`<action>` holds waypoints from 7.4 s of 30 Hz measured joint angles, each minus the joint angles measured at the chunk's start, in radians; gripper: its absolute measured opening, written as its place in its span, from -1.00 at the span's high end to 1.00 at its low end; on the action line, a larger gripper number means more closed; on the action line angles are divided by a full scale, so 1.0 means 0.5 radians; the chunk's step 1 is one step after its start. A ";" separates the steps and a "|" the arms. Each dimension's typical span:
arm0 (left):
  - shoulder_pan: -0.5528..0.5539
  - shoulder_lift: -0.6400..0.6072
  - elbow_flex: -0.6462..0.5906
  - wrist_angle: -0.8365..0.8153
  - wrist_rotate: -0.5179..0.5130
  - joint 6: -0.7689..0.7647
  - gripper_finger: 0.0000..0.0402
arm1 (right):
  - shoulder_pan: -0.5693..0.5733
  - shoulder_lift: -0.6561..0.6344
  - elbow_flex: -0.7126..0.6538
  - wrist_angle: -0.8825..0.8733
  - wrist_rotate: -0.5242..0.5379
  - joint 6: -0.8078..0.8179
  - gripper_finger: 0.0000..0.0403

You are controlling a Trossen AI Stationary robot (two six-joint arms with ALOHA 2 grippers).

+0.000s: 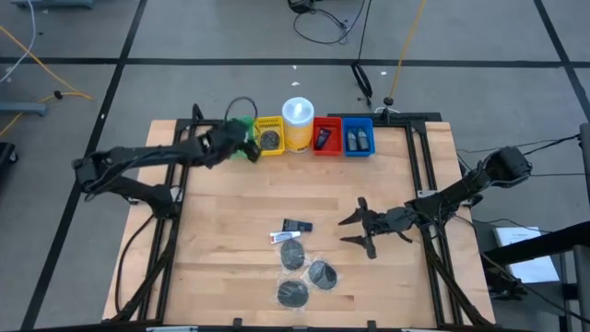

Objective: Pick & Place Travel size toiletries
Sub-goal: Put the dark blue shave cream into the red basket, then put the white toothpaste into the green basket

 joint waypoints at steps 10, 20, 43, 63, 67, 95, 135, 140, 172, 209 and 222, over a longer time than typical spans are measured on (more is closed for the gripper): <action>-0.955 0.057 0.000 0.303 0.002 0.027 -0.03 | 0.036 0.221 -0.002 0.305 -0.005 -0.162 -0.11; -1.604 0.513 0.000 1.022 -0.002 0.208 0.13 | 0.035 0.647 0.009 0.889 -0.112 -0.312 -0.11; -1.652 1.101 0.000 1.570 0.151 0.016 0.20 | 0.019 1.111 0.446 0.546 -0.095 -0.250 -0.38; -1.709 0.874 0.003 1.230 0.051 0.060 0.32 | -0.397 1.093 0.516 0.352 -0.114 -0.290 -0.48; -1.757 0.689 0.001 0.825 -0.200 -0.063 0.39 | -0.454 1.108 0.564 0.299 -0.168 -0.330 -0.48; -1.886 0.447 -0.404 0.561 -0.934 -0.807 0.51 | -0.489 1.193 0.834 -0.320 -0.030 -0.298 0.40; -1.727 0.446 -0.405 0.735 -0.891 -0.813 0.52 | -1.934 0.512 0.835 -0.946 -0.118 0.582 0.37; -1.748 0.446 -0.405 0.734 -0.889 -0.817 0.52 | -1.984 0.657 0.838 -0.717 -0.263 0.694 0.36; -1.814 0.446 -0.404 0.913 -0.769 -0.634 0.52 | -1.051 0.088 0.637 -0.884 -0.243 -0.205 -0.09; -1.737 0.993 -0.159 1.340 -0.146 0.069 -0.10 | 0.294 0.483 -0.052 0.268 0.741 -0.010 -0.06; -1.602 1.193 0.065 0.810 -0.043 -0.381 0.39 | 0.294 0.483 -0.052 0.260 0.736 0.010 -0.07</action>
